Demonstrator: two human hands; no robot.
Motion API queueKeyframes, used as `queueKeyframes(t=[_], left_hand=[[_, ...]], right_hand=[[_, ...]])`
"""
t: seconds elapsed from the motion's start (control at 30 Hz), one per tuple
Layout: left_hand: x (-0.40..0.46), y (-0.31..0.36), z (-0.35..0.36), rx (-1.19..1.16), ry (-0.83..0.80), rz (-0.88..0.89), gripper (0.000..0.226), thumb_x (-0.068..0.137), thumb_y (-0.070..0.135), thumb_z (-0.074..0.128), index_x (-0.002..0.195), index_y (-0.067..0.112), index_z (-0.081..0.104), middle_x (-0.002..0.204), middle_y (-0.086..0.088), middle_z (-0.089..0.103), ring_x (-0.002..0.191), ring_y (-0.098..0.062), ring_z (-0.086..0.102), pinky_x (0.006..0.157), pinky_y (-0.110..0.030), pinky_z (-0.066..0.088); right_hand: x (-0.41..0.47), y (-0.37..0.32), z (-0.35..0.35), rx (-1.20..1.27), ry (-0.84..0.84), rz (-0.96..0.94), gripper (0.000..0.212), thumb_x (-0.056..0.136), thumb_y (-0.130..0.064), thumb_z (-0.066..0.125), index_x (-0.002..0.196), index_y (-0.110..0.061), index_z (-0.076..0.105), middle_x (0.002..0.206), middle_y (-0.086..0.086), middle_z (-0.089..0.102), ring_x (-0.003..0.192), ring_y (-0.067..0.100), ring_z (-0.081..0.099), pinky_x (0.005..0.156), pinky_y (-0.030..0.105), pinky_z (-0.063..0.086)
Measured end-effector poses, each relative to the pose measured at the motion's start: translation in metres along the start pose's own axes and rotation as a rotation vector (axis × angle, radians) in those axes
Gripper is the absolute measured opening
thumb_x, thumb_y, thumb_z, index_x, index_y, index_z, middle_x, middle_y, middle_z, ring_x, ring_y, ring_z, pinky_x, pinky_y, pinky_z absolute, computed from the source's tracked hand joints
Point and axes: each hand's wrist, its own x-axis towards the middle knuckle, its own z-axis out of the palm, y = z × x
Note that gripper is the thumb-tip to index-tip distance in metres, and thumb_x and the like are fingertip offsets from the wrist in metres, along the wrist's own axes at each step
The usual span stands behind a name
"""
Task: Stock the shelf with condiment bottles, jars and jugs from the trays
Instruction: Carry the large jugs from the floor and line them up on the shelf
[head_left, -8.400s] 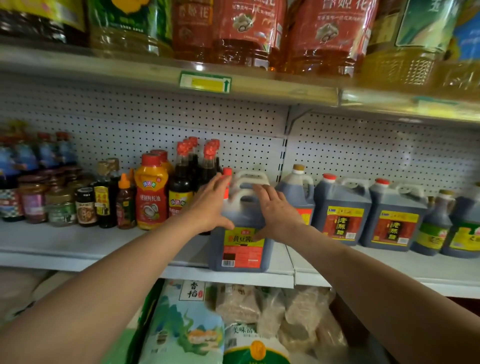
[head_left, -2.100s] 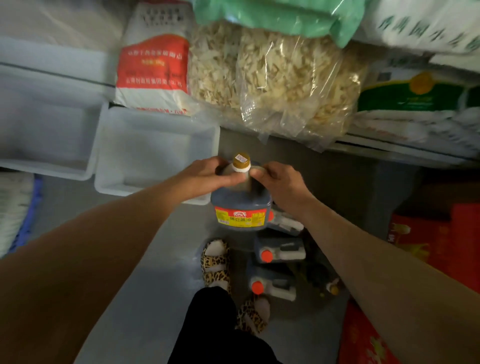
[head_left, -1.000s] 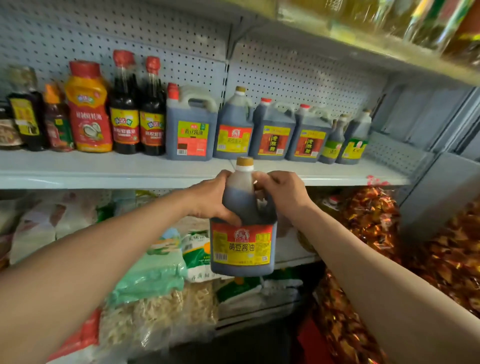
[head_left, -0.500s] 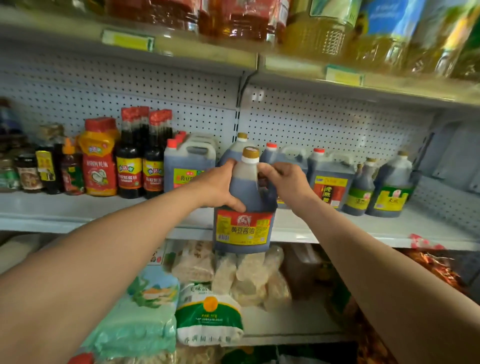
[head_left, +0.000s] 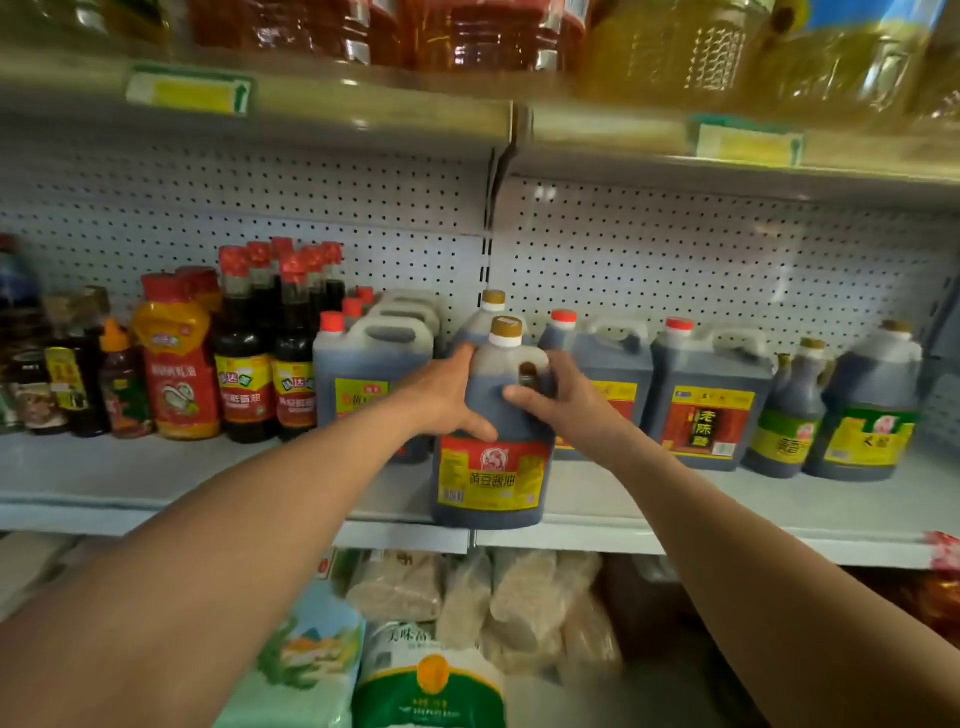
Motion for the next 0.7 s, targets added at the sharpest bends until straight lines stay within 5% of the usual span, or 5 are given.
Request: queueKeyframes(t=[0.1,0.2,0.43,0.7], left_hand=[[0.014,-0.006,-0.001,0.003,-0.031,-0.004,0.12,0.06,0.043,0.091,0.151,0.018,0.018,0.138,-0.009,0.054,0.121,-0.028,0.054,0.099,-0.039,0.048],[0.024,-0.01,-0.003,0.012,-0.041,-0.009,0.114,0.059,0.047,0.091,0.147,0.018,0.024,0.139,-0.009,0.053,0.123,-0.028,0.052,0.1,-0.039,0.046],[0.046,-0.017,0.003,0.085,0.003,-0.007,0.118,0.053,0.054,0.091,0.145,0.022,0.025,0.136,-0.019,0.049,0.128,-0.035,0.043,0.103,-0.045,0.043],[0.068,-0.019,0.002,0.186,0.02,-0.032,0.117,0.059,0.058,0.087,0.149,0.021,0.022,0.14,-0.023,0.04,0.133,-0.038,0.038,0.103,-0.041,0.039]], right_hand=[[0.006,0.012,0.005,-0.098,-0.11,-0.038,0.102,0.059,-0.035,0.096,0.135,-0.022,0.029,0.131,-0.006,0.056,0.118,0.01,0.057,0.086,0.024,0.057],[0.016,0.011,0.0,-0.248,-0.128,-0.038,0.103,0.06,-0.026,0.096,0.135,-0.017,0.025,0.126,-0.006,0.052,0.114,0.008,0.049,0.076,0.013,0.046],[0.036,0.018,0.005,-0.404,0.0,-0.013,0.106,0.049,-0.04,0.099,0.127,-0.017,0.03,0.123,0.005,0.061,0.108,0.024,0.06,0.088,0.039,0.054],[0.052,0.018,0.007,-0.405,0.041,-0.003,0.103,0.046,-0.041,0.099,0.122,-0.016,0.034,0.118,0.005,0.061,0.108,0.027,0.06,0.089,0.046,0.054]])
